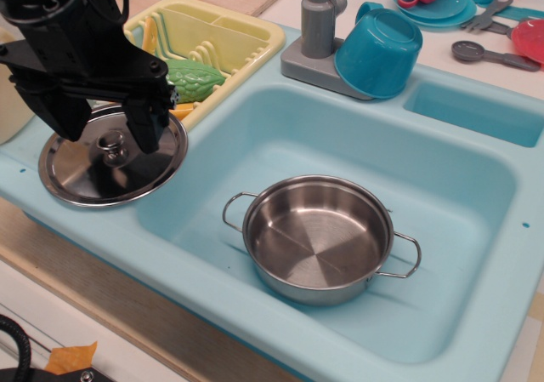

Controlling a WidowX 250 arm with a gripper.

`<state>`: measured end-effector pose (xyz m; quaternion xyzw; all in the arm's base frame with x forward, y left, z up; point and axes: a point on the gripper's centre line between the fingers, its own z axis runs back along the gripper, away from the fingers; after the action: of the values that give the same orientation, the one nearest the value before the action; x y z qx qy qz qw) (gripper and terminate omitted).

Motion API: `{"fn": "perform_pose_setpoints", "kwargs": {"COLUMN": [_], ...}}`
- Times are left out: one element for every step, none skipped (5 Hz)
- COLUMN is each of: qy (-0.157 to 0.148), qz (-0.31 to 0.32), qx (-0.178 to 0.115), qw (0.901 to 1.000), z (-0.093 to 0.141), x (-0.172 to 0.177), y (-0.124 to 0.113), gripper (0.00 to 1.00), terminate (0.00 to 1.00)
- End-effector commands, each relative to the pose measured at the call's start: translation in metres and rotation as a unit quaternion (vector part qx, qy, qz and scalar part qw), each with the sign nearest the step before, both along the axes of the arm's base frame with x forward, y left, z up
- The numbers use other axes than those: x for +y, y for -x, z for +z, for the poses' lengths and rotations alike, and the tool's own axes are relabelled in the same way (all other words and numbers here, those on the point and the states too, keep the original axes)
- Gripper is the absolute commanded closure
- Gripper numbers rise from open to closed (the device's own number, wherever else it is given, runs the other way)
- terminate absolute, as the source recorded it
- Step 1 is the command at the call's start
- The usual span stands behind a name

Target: Put lid on pot or pan

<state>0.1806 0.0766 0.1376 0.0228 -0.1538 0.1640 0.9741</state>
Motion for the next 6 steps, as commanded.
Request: {"fn": "perform_pose_setpoints", "kwargs": {"qy": [0.011,0.018,0.025,0.028,0.033,0.029], "qz": [0.006,0.013,0.019,0.021,0.017,0.020], "qx": [0.007,0.018,0.029,0.033,0.021,0.015], "qw": [0.9999,0.9996,0.9991,0.9988,0.9991,0.9993], "z": [-0.005,-0.010,-0.012,-0.010,0.011,0.028], "x": [0.007,0.008,0.007,0.006,-0.009,-0.042], "y": [-0.002,-0.002,-0.001,-0.001,-0.006,-0.018], "gripper": [0.00,0.00,1.00,1.00,1.00,1.00], "terminate": [0.00,0.00,0.00,0.00,0.00,0.00]}}
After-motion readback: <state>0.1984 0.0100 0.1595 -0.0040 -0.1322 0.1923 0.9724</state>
